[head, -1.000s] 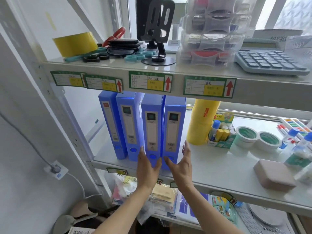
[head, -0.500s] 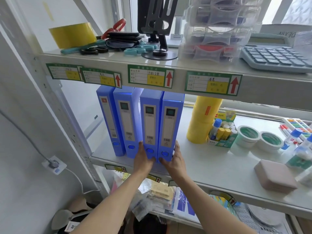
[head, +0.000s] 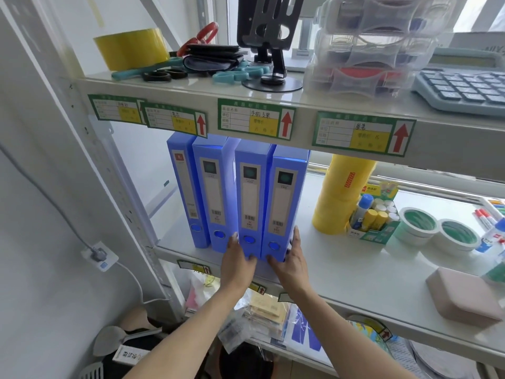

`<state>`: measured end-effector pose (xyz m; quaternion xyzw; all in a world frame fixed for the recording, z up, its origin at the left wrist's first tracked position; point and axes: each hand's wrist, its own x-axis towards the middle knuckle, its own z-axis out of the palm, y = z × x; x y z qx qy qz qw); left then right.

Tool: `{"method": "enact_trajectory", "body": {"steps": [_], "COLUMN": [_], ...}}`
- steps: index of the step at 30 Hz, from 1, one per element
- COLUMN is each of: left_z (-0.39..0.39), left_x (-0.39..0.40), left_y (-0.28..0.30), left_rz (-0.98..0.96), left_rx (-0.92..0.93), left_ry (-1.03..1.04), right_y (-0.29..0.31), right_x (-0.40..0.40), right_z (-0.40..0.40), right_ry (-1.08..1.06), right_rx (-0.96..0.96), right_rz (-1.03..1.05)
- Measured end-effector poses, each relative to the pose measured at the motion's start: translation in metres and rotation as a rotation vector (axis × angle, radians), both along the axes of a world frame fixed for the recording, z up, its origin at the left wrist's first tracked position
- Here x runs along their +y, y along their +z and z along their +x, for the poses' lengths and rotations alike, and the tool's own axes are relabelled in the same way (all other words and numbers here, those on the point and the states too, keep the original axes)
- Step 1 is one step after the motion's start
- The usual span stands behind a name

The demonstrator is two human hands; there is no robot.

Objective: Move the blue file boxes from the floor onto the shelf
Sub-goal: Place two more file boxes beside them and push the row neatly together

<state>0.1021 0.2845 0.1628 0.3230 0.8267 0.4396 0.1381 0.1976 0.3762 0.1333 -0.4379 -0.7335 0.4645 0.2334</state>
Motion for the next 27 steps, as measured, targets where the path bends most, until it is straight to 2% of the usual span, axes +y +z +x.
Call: {"method": "enact_trajectory", "body": {"steps": [4,5,7,9,13,17,21,27], "left_z": [-0.009,-0.019,-0.049,-0.086,-0.134,-0.150,-0.151,-0.149], "left_x": [-0.041,-0.048,-0.056,-0.060,-0.054,-0.038,-0.030,-0.026], "left_y": [0.000,0.001,0.003,0.004,-0.002,-0.006,-0.007,-0.009], "left_rz": [0.072,0.119,0.189,0.174,0.109,0.115,0.151,0.149], "left_rx": [0.203,0.201,0.061,-0.127,-0.336,-0.393,-0.418,-0.387], "left_ry": [0.277,0.341,0.402,0.296,-0.109,-0.215,-0.314,-0.292], "right_y": [-0.004,-0.005,-0.004,-0.003,0.001,0.011,0.008,0.015], "right_x": [0.003,0.004,0.009,0.015,0.022,0.024,0.030,0.021], "right_z": [-0.001,-0.001,0.000,0.000,0.000,-0.005,-0.010,-0.020], "right_ry": [-0.022,-0.024,-0.022,-0.021,-0.001,0.029,0.096,0.144], "right_rx": [0.012,0.014,0.007,0.005,-0.022,-0.054,-0.093,-0.136], "right_rz": [-0.016,-0.018,-0.023,-0.023,-0.048,-0.051,0.049,0.105]}}
